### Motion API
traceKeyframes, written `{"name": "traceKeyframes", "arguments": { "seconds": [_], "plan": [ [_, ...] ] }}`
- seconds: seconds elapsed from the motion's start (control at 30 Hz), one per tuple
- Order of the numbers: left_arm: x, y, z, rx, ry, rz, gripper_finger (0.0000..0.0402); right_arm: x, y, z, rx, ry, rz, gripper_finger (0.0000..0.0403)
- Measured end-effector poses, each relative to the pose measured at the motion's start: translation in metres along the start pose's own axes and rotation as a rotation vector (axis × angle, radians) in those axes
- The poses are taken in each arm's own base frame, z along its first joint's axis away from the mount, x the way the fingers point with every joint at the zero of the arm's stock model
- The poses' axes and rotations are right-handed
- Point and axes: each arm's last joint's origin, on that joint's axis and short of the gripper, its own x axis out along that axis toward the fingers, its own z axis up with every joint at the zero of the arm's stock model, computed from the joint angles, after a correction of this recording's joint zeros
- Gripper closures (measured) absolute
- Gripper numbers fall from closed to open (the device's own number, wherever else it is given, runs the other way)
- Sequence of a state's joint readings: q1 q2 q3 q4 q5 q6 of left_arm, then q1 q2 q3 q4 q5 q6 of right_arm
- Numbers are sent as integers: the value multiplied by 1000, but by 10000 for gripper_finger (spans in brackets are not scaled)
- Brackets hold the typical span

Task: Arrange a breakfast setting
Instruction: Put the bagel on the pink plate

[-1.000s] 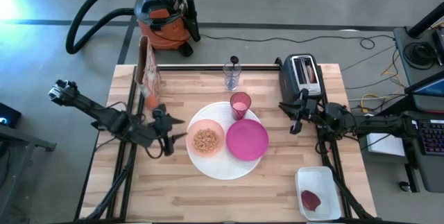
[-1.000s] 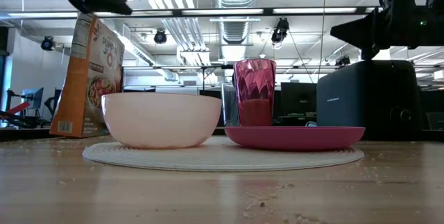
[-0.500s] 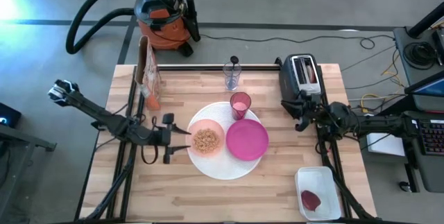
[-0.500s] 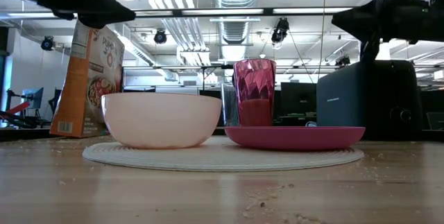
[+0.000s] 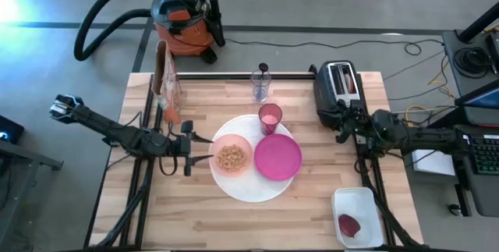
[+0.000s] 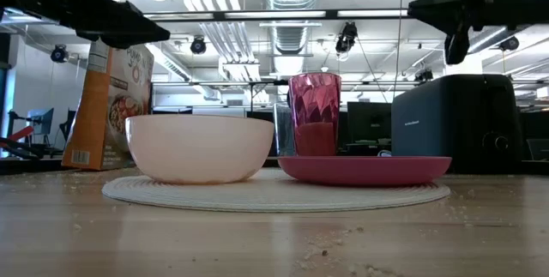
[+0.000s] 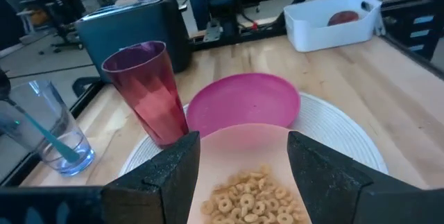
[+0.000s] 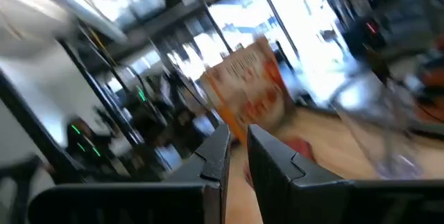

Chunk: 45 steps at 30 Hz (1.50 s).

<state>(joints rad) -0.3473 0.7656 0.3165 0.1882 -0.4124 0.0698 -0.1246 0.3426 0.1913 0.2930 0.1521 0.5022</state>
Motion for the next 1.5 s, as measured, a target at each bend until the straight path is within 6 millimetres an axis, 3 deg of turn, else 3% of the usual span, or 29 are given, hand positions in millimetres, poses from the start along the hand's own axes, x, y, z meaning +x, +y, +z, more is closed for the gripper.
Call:
{"name": "traceKeyframes", "arguments": {
  "seconds": [0.13, 0.37, 0.63, 1.07, 1.37, 1.5],
  "plan": [
    [-3, 5, -9, -14, -16, -11, 200, 0, 12, 23, -10, 171, -107, 360],
    [-9, 10, -12, -15, -48, 3, 200, 3, 33, 60, 23, 321, -214, 360],
    [-13, 17, -9, -35, -84, 38, 200, 20, 42, 74, 4, 524, -399, 360],
    [-18, 22, -5, -135, -122, 71, 200, 35, 60, 99, -50, 602, -397, 379],
    [-18, 24, -5, -142, -119, 162, 200, 39, 60, 98, -45, 670, -431, 286],
    [-20, 25, -5, -141, -124, 175, 200, 36, 60, 96, 89, 767, -512, 251]
  ]
}}
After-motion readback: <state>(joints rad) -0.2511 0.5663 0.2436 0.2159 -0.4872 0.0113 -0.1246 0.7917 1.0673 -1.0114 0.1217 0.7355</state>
